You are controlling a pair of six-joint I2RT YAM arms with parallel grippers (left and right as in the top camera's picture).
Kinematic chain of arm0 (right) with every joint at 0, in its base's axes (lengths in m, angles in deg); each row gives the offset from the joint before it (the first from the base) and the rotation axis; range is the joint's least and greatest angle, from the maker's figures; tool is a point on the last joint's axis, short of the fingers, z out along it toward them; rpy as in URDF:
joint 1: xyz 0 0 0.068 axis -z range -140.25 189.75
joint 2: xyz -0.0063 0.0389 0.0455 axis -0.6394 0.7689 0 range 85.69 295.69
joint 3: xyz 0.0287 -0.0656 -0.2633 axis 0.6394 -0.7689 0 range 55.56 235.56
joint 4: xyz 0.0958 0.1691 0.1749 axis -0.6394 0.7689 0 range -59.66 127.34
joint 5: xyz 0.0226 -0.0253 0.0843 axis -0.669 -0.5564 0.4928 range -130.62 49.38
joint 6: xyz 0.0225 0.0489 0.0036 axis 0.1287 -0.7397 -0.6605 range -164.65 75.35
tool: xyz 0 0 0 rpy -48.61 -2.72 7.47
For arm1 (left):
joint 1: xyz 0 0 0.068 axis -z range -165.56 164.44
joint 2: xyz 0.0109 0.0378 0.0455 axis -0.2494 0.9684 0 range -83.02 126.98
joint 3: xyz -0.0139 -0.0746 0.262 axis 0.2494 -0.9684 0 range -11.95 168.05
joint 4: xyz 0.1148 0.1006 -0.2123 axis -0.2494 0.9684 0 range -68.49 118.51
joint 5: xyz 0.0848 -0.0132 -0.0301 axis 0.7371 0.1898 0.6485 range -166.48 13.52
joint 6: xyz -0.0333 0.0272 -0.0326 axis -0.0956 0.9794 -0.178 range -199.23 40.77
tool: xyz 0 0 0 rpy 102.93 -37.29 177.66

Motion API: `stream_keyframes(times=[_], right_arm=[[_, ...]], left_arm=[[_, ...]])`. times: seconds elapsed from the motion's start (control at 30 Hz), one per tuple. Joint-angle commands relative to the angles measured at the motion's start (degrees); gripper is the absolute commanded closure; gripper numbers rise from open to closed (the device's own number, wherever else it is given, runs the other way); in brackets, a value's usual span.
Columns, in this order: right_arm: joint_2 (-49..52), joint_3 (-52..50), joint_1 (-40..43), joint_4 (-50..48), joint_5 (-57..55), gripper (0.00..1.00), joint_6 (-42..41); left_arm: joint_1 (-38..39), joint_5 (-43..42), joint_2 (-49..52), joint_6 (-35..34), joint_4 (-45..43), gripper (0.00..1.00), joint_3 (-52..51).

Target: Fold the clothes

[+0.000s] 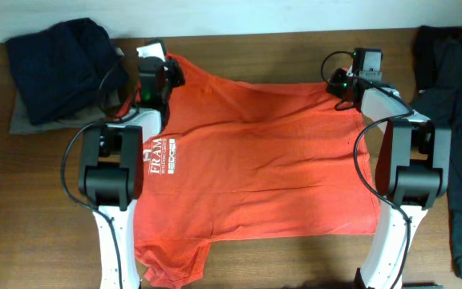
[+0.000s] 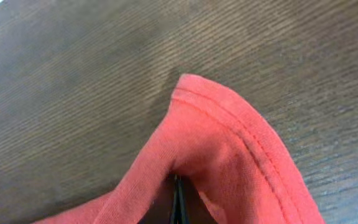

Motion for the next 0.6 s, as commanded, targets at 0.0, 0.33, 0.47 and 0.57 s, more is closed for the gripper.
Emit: stream_keyframes(times=[0.0, 0.33, 0.47, 0.57], right_arm=[[1.05, 0.48, -0.31, -0.68, -2.01, 0.96, -0.42], [3.58, 0.48, -0.31, -0.42, -2.45, 0.96, -0.46], [5.84, 0.48, -0.37, -0.57, -1.53, 0.96, -0.48], [7.21, 0.48, -0.37, -0.83, -1.22, 0.96, -0.46]], left_arm=[[0.28, 0.68, 3.5, -0.59, -2.86, 0.99, 0.68], [0.28, 5.42, 4.55, -0.57, -6.45, 0.99, 0.76], [0.28, 5.4, 4.76, -0.59, -6.49, 0.99, 1.11], [0.31, 5.4, 4.83, -0.59, -6.49, 0.99, 1.38]])
